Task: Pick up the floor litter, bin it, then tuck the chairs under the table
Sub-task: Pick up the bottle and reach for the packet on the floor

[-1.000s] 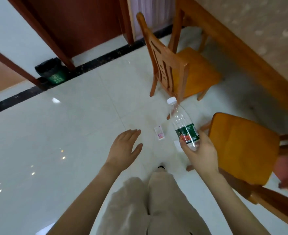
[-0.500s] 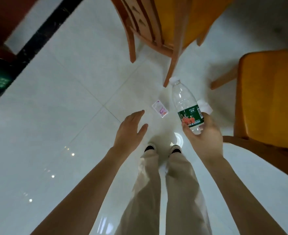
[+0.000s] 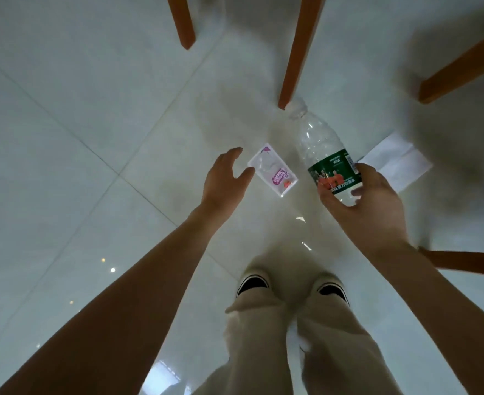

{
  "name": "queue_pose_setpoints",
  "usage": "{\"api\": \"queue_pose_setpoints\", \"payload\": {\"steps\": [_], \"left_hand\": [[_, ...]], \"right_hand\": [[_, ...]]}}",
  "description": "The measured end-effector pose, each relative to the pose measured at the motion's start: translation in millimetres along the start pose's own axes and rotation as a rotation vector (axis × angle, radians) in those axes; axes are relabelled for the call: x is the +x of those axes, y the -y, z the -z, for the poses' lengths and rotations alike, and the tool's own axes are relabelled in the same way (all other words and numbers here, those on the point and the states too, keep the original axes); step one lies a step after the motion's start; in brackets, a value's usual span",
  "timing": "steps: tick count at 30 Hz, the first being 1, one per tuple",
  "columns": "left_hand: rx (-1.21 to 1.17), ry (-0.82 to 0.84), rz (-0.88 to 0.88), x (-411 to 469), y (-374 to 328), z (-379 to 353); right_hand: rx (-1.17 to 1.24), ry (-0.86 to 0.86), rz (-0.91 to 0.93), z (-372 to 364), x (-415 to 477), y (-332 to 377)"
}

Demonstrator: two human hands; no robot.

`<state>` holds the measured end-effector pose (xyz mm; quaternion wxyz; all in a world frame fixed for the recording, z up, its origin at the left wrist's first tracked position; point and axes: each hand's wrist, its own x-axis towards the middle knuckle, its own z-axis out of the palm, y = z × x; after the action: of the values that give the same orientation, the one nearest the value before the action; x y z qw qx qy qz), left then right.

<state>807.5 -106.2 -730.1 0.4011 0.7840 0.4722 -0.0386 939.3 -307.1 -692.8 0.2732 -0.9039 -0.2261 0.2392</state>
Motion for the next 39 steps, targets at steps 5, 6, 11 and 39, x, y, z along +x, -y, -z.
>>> {"api": "queue_pose_setpoints", "payload": {"steps": [5,6,11,39], "left_hand": [[-0.028,-0.014,-0.034,43.4,28.9,-40.3],[-0.042,-0.022,-0.034,49.1,31.0,-45.4],[-0.038,-0.078,-0.086,69.6,36.8,-62.7],[-0.049,-0.2,-0.136,-183.1,-188.9,242.9]], "right_hand": [[0.01,0.005,-0.004,-46.5,36.6,-26.6],[0.018,0.009,-0.003,-52.3,41.3,-27.8],[0.023,0.016,0.002,-70.8,57.5,-32.0],[0.061,0.046,0.083,225.5,-109.0,227.5]]}}
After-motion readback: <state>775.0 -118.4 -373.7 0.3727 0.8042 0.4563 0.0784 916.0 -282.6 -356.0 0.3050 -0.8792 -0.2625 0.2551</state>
